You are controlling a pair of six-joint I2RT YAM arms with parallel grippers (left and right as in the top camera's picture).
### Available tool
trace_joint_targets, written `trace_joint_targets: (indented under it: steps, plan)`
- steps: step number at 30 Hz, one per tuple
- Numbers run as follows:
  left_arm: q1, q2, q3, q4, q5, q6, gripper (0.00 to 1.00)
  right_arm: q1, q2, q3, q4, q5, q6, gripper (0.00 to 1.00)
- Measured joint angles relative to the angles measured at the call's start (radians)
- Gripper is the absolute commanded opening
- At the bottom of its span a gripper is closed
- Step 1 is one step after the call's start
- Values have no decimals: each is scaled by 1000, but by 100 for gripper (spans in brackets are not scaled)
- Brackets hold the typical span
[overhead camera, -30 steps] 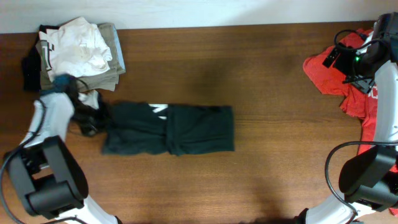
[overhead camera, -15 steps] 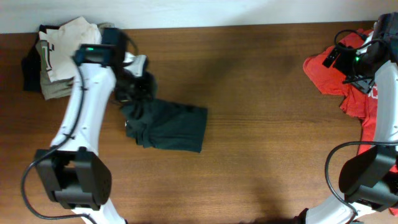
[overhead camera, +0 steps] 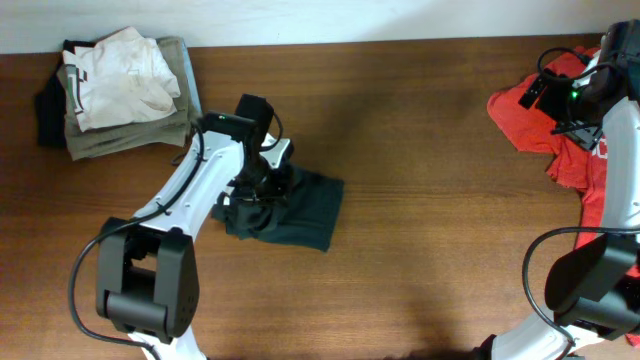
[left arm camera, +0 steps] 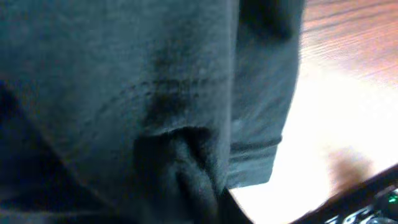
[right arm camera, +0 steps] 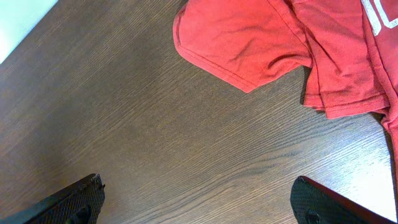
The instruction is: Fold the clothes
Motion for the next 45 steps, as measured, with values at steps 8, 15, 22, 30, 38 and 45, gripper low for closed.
trace_joint_targets:
  steps: [8, 15, 22, 30, 38, 45]
  plan:
    - [-58, 0, -3, 166, 32, -87, 38, 0, 0, 0, 0, 0, 0, 99]
    - [-138, 15, -5, 248, 44, -97, 37, 0, 0, 0, 0, 0, 0, 99]
    - [-169, 19, 163, 98, 28, -84, 37, 0, 0, 0, -2, 0, 0, 99]
    - [-22, 8, 311, -47, -108, -62, 60, 0, 0, 0, 0, 0, 0, 99]
    - [-108, 182, 228, -7, -58, -59, 20, 0, 0, 0, 0, 0, 0, 99]
    - [-160, 209, 225, -23, -23, -59, 0, 0, 0, 0, 0, 0, 0, 99]
